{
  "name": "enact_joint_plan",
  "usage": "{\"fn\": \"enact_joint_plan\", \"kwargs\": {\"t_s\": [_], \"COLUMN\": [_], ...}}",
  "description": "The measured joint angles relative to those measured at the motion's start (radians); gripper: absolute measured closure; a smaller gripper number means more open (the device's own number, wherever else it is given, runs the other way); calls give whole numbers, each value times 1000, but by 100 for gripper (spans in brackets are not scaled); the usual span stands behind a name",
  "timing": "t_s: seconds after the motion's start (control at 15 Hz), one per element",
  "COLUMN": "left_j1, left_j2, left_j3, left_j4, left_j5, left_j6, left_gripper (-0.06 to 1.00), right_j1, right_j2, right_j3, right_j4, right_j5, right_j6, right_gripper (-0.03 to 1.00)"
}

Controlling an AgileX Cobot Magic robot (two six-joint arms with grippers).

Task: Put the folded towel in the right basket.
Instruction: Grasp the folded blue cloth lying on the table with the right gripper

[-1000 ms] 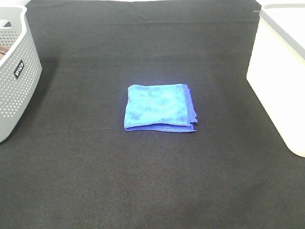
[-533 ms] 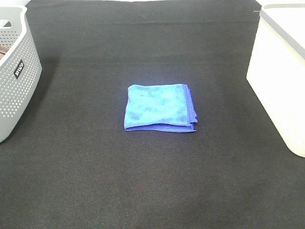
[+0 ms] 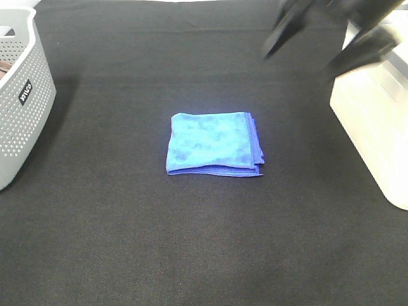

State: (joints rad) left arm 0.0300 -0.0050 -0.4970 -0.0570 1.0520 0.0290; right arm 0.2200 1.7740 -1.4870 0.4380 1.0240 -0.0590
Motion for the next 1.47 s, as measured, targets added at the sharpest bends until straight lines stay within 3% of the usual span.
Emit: {"fn": "enact_joint_plan", "kwargs": {"t_s": [0.4, 0.8, 1.13, 1.27, 1.47], "left_j1": [0, 0, 0, 0, 0], "left_j2": [0, 0, 0, 0, 0], "left_j3": [0, 0, 0, 0, 0], "left_j4": [1, 1, 1, 1, 1], "left_j5": [0, 0, 0, 0, 0], "left_j6": [0, 0, 1, 1, 1], "left_gripper": [-4, -4, -4, -4, -4], "right_j1": [2, 2, 1, 7, 84], "right_j2": [375, 561, 591, 618, 657], "right_j3": [-215, -249, -261, -271, -276], "right_j4": [58, -34, 40, 138, 283], "right_j5": [-58, -112, -138, -137, -175], "right_j6": [-72, -48, -70, -99, -147], "right_gripper": [-1, 0, 3, 9, 24]}}
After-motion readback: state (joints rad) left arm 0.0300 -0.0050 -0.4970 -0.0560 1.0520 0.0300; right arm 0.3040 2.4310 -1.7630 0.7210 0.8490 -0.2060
